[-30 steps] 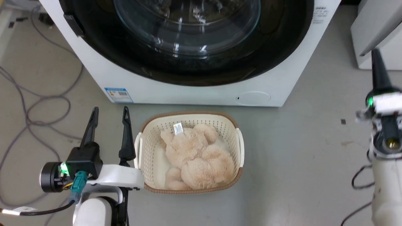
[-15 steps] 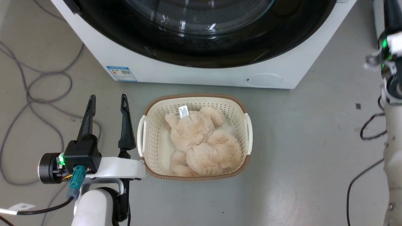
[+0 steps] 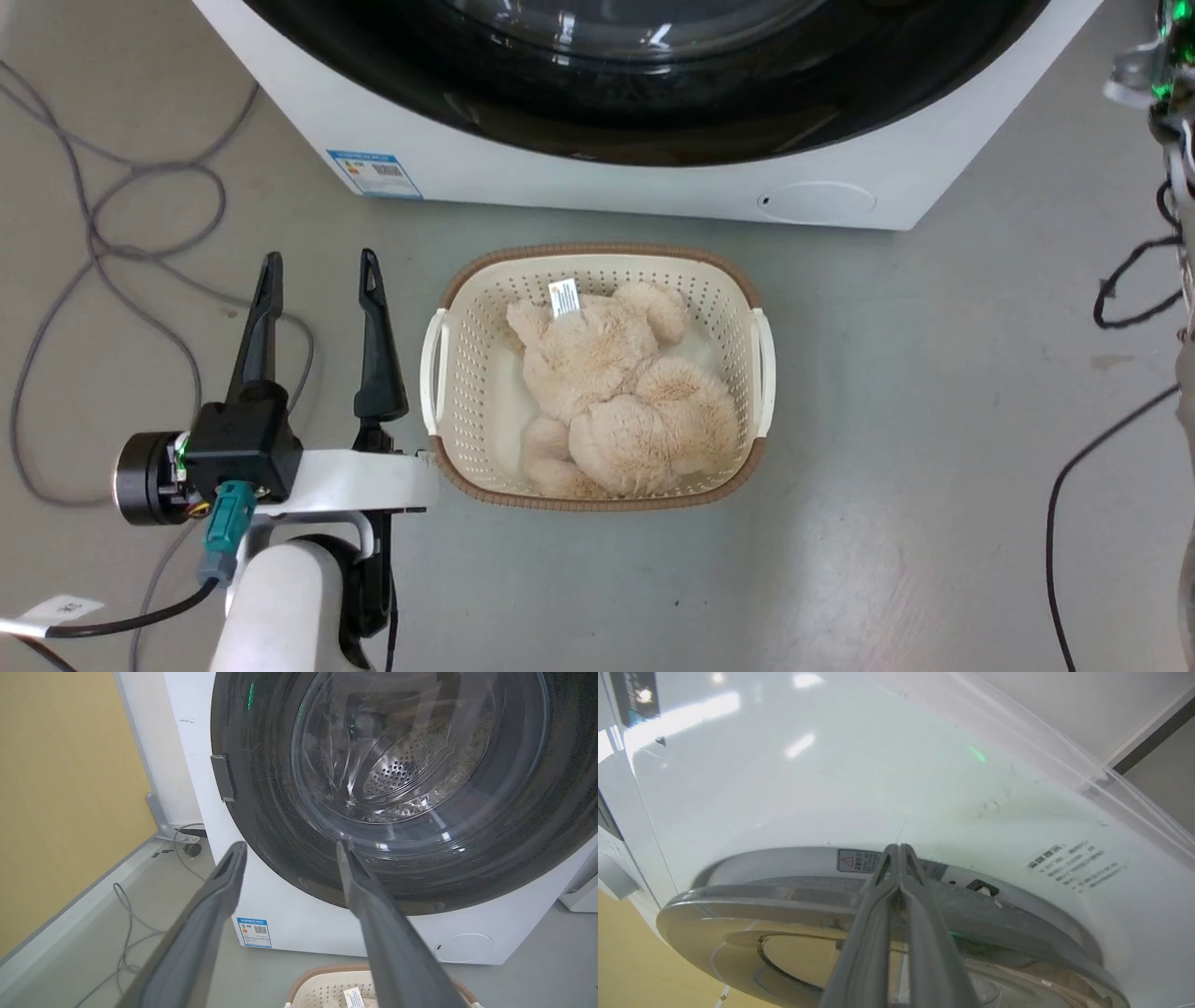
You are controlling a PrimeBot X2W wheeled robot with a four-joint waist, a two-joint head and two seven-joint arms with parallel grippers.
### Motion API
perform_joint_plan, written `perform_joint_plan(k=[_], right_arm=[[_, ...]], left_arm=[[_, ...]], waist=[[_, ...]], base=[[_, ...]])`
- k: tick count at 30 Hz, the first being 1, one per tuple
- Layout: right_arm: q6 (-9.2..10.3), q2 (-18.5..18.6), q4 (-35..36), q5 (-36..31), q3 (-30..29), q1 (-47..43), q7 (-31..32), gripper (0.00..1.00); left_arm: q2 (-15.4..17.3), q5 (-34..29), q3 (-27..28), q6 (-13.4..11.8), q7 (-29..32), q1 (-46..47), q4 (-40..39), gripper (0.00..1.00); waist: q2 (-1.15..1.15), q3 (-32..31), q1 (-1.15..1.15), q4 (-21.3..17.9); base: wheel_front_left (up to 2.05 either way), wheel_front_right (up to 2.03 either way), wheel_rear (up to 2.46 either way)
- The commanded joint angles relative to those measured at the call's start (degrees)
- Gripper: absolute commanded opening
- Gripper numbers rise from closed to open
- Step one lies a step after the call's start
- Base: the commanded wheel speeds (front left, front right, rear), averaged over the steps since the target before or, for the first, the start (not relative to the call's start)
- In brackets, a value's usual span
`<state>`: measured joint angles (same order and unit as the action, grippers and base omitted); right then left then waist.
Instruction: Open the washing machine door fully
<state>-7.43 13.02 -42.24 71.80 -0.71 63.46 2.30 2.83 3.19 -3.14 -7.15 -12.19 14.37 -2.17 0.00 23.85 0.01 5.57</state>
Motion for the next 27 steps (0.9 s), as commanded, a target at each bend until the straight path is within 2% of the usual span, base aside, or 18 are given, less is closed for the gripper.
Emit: perform_joint_plan(k=[1, 5, 19, 27], right_arm=[[-0.05, 0.5, -1.4, 2.0, 0.9, 2.7, 1.0, 0.00], [-0.05, 0.8, -3.0, 3.9, 2.6, 4.7, 3.1, 0.00], [-0.06, 3.7, -8.5, 11.7, 10.1, 10.1, 17.8, 0.00], [-0.06, 3.8, -7.4, 12.6, 12.0, 8.1, 22.6, 0.00]], left_arm=[[0.0, 0.3, -0.3, -0.6, -0.6, 1.2, -0.2, 1.00], [0.0, 0.4, -0.4, -0.9, -1.1, 1.9, -0.1, 1.00], [0.0, 0.7, -0.6, -1.8, -2.7, 3.0, 0.4, 1.00], [0.0, 0.3, 0.1, -1.5, -2.8, 2.5, 0.5, 1.00]], waist=[[0.00, 0.7, -0.01, 0.2], [0.00, 1.6, -0.01, 0.3], [0.00, 2.1, -0.01, -0.1], [0.00, 0.9, -0.01, -1.0]], base=[[0.00, 0.00, 0.00], [0.00, 0.00, 0.00], [0.00, 0.00, 0.00], [0.00, 0.00, 0.00]])
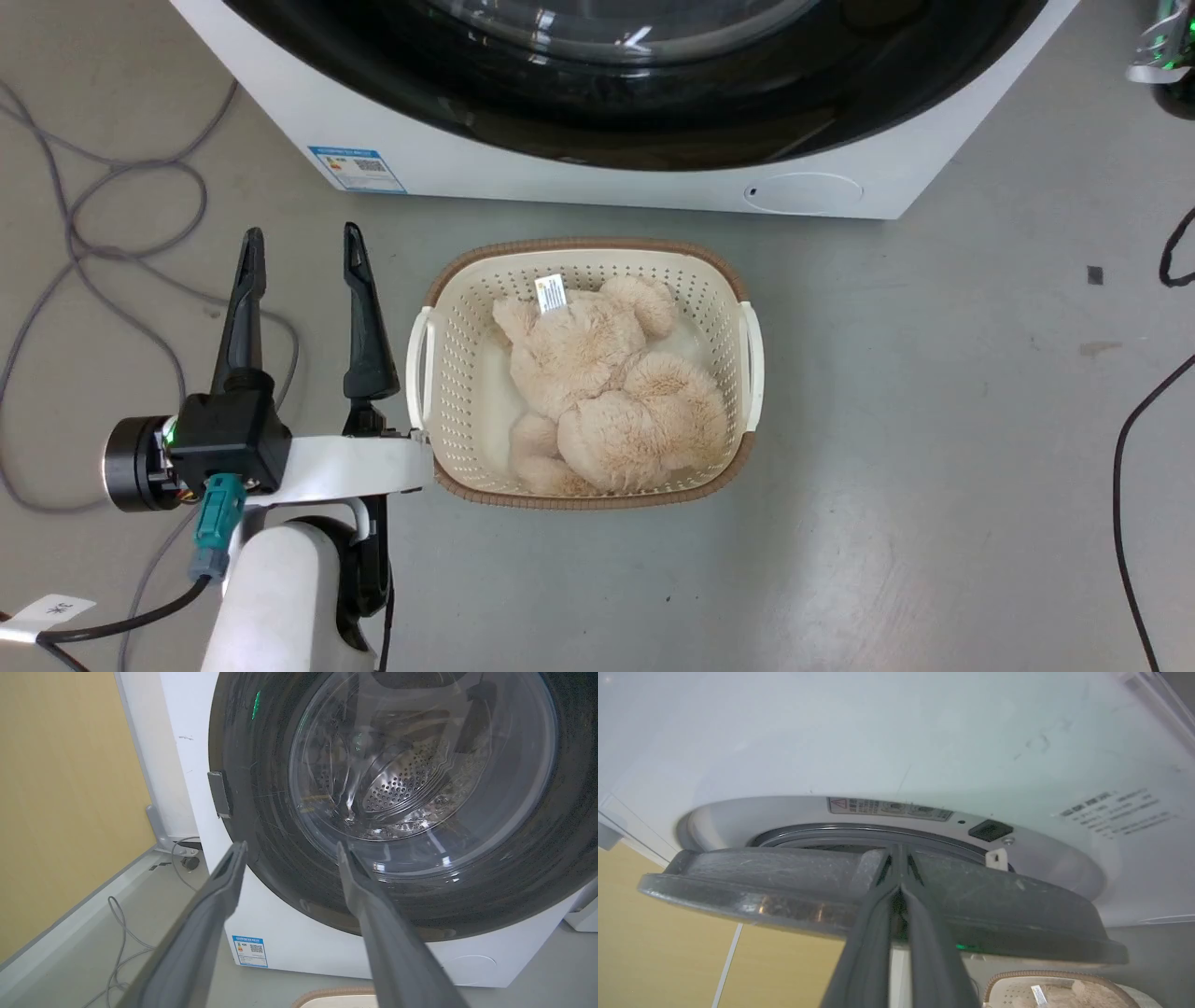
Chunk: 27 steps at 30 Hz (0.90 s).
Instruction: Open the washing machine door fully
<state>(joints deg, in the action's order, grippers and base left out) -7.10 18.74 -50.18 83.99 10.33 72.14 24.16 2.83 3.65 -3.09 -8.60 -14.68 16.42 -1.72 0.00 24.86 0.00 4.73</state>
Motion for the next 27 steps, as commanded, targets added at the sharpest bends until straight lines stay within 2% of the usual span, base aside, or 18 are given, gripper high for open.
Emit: perform_joint_plan(k=[1, 12, 27], right_arm=[[-0.39, -1.9, 0.8, 0.5, 1.0, -0.9, 0.8, 0.00], [-0.39, -2.4, 4.8, 1.8, 2.2, -6.9, 2.6, 0.00], [-0.39, -3.5, 12.8, 4.4, 4.7, -20.9, 6.2, 0.00]], left_arm=[[0.0, -0.2, 0.1, 0.1, -0.3, 0.3, 0.1, 1.00], [0.0, -0.9, 1.1, 0.7, -0.3, -1.2, 0.9, 1.00], [0.0, -1.6, 2.0, 1.3, -0.3, -4.8, 1.7, 1.00]], waist=[[0.00, -0.3, 0.00, -0.3], [0.00, -3.5, 0.00, -1.7], [0.00, -9.5, 0.00, -3.1]], base=[[0.00, 0.00, 0.00], [0.00, 0.00, 0.00], [0.00, 0.00, 0.00]])
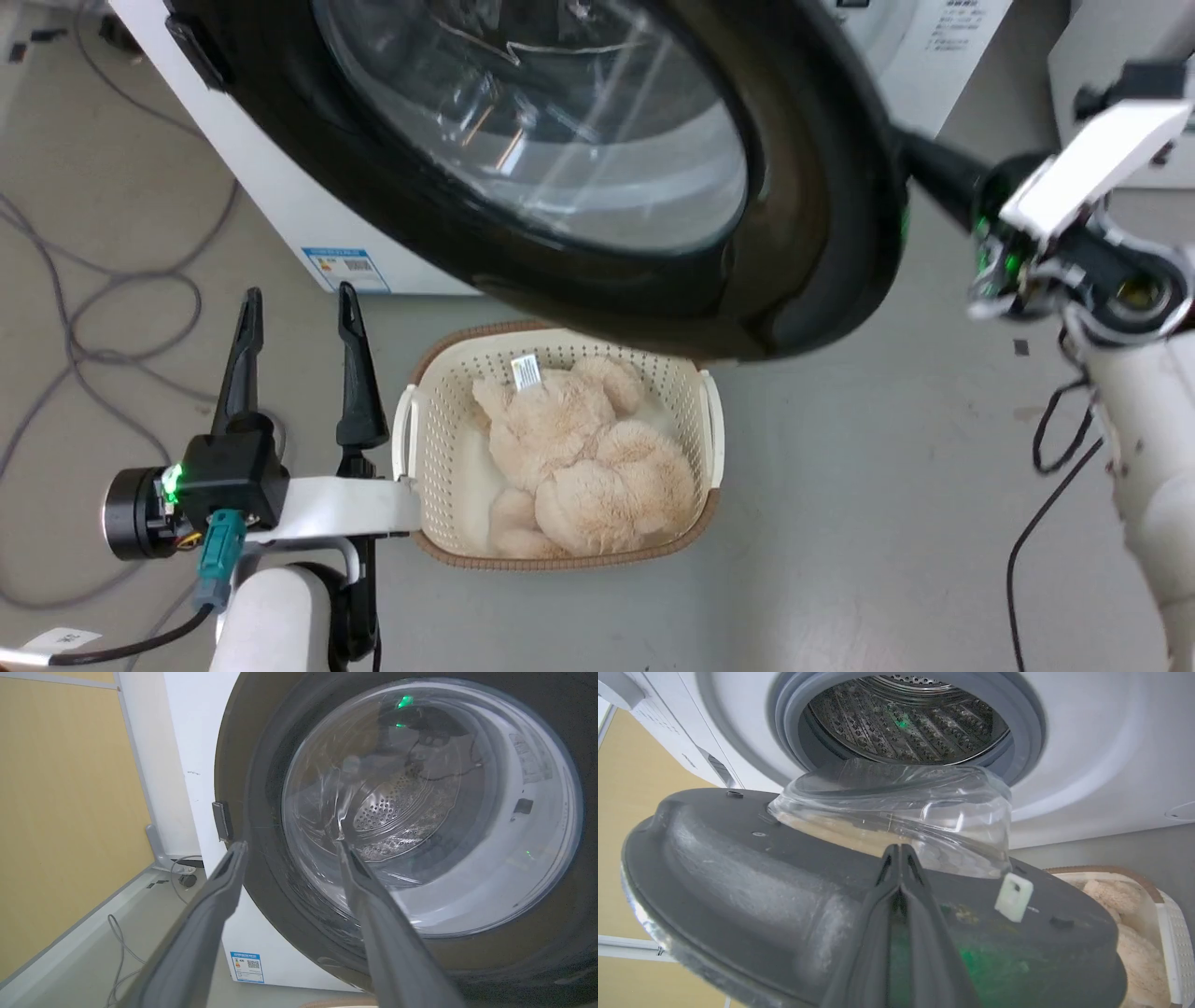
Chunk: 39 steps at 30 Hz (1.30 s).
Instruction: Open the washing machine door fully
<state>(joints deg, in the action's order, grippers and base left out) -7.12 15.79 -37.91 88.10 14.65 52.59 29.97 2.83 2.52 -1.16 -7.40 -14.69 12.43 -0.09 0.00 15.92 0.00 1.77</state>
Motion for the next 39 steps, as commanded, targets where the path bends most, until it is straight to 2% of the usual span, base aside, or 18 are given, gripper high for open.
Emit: perform_joint_plan(k=[1, 16, 30, 39], right_arm=[[-0.36, -0.6, 1.5, 0.4, 0.6, -2.5, 0.8, 0.00], [-0.36, -3.0, 16.1, 3.7, 2.8, -19.0, 4.2, 0.00], [-0.36, -9.2, 22.5, 5.5, 7.5, -29.0, 6.9, 0.00], [-0.36, -11.3, 26.0, 5.7, 9.5, -34.1, 6.5, 0.00]], left_arm=[[0.0, -0.5, 0.1, 0.1, -0.3, -1.0, 0.1, 1.00], [0.0, -1.0, -0.2, 0.4, -0.3, -5.2, 1.6, 1.00], [0.0, -0.8, -0.7, 0.2, -0.3, -6.6, 2.6, 1.00], [0.0, -0.7, -0.6, 0.3, -0.3, -7.3, 3.7, 1.00]], waist=[[0.00, -0.9, 0.00, -0.2], [0.00, -6.6, 0.00, 0.1], [0.00, -8.3, 0.00, 1.1], [0.00, -9.5, 0.00, 1.2]], base=[[0.00, 0.00, 0.00], [0.00, 0.00, 0.00], [0.00, 0.00, 0.00], [0.00, 0.00, 0.00]])
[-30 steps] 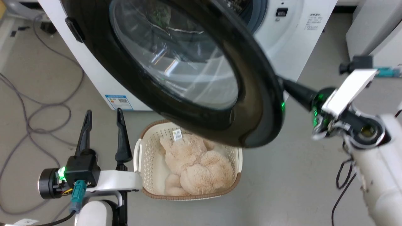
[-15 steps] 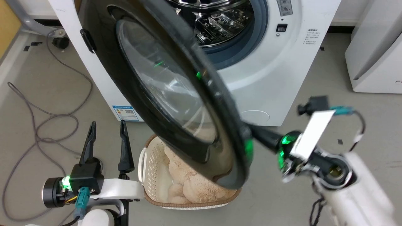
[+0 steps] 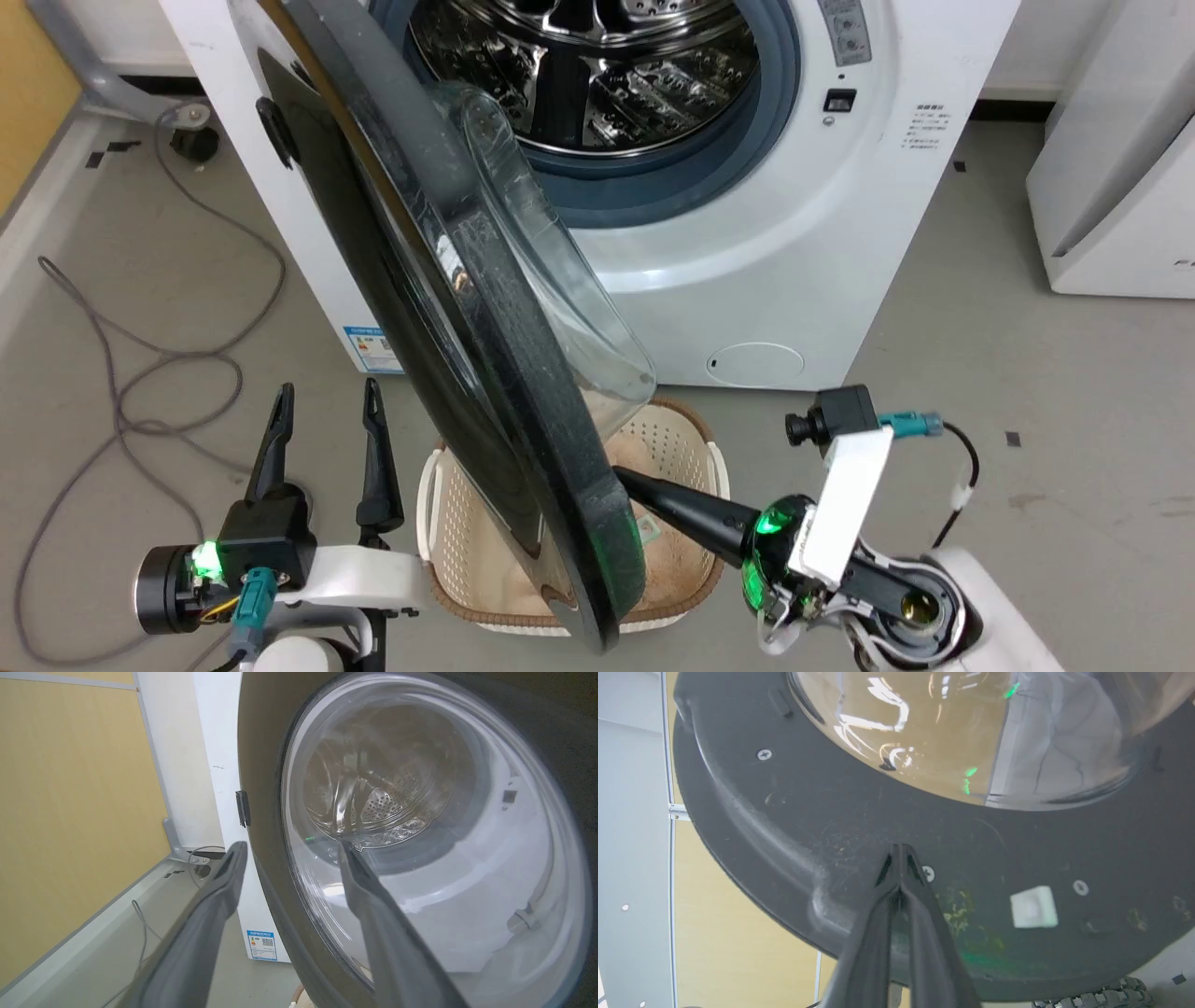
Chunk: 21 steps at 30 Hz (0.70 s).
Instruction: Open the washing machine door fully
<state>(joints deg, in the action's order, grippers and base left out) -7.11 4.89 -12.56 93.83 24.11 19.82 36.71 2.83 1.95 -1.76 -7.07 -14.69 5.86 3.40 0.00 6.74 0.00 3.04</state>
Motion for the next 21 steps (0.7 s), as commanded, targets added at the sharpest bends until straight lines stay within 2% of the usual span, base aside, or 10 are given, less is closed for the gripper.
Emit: perform_joint_plan(k=[1, 8, 13, 16, 21], right_arm=[[-0.37, -0.6, 0.9, 0.3, -0.2, -1.9, -0.7, 0.00], [-0.37, -0.9, 3.1, 1.7, -5.1, -4.9, -4.4, 0.00], [-0.37, -0.4, 7.6, -2.2, -12.6, -6.6, -13.9, 0.00], [-0.37, 1.4, 11.7, -10.9, -14.8, -7.2, -23.2, 0.00], [-0.37, 6.9, 14.0, -30.9, -14.0, -8.2, -45.1, 0.00]], left_arm=[[0.0, -0.1, 0.1, 0.0, -0.3, -0.9, 0.3, 1.00], [0.0, -0.2, 0.1, 0.0, -0.3, -2.4, 1.2, 1.00], [0.0, -0.2, 0.4, 0.0, -0.3, -3.7, 1.7, 1.00], [0.0, -0.1, 0.4, 0.1, -0.3, -4.0, 1.7, 1.00], [0.0, 0.0, 0.4, 0.1, -0.3, -4.0, 1.7, 1.00]], waist=[[0.00, -0.5, 0.00, -0.1], [0.00, -2.9, 0.00, -0.5], [0.00, -4.8, 0.00, -1.1], [0.00, -5.1, 0.00, -1.3], [0.00, -5.2, 0.00, -1.5]], base=[[0.00, 0.00, 0.00], [0.00, 0.00, 0.00], [0.00, 0.00, 0.00], [0.00, 0.00, 0.00], [0.00, 0.00, 0.00]])
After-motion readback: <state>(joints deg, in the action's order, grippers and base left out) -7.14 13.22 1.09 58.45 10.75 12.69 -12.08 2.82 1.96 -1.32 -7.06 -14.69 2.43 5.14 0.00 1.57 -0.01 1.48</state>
